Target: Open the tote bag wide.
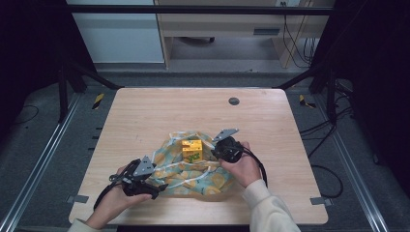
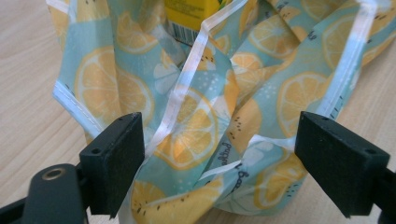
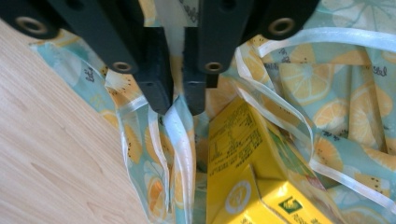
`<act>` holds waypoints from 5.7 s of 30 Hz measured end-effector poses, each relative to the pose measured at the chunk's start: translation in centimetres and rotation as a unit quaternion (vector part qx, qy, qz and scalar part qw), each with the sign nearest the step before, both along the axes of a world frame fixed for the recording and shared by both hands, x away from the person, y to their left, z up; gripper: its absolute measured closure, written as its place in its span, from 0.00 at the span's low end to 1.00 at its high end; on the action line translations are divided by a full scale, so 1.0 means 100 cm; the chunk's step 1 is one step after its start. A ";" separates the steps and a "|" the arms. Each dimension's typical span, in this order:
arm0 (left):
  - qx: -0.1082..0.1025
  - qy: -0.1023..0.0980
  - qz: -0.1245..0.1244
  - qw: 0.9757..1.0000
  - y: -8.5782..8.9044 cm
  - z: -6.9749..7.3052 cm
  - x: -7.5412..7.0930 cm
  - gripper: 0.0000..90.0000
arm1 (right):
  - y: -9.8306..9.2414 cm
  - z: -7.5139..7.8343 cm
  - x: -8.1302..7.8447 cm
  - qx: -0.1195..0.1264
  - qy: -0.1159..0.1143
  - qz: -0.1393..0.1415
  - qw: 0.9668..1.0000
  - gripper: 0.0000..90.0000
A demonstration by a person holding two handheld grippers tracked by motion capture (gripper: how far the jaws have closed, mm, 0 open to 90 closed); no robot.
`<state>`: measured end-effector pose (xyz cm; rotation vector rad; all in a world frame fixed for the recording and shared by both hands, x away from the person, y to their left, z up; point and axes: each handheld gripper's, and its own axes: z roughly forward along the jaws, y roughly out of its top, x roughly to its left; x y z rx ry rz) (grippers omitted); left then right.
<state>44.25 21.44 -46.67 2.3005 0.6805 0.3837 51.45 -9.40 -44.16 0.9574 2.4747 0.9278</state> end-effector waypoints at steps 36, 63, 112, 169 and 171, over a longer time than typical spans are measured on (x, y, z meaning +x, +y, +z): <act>0.009 -0.040 -0.004 0.999 -0.009 0.001 0.006 0.94 | -0.027 0.027 0.059 0.053 -0.020 -0.055 0.997 1.00; 0.050 -0.011 -0.030 0.998 -0.014 -0.009 0.002 0.94 | -0.038 -0.026 0.083 0.039 0.040 -0.092 0.994 0.99; -0.041 -0.052 0.002 0.998 -0.007 0.033 -0.008 0.20 | -0.040 0.062 -0.024 0.083 -0.063 -0.048 0.993 0.17; 0.041 -0.056 0.088 0.994 -0.033 0.021 0.104 0.99 | -0.049 -0.025 -0.030 0.059 0.006 -0.045 0.997 0.98; 0.038 -0.048 0.093 0.994 -0.031 0.016 0.108 1.00 | -0.051 -0.028 -0.029 0.048 0.011 -0.046 0.998 0.99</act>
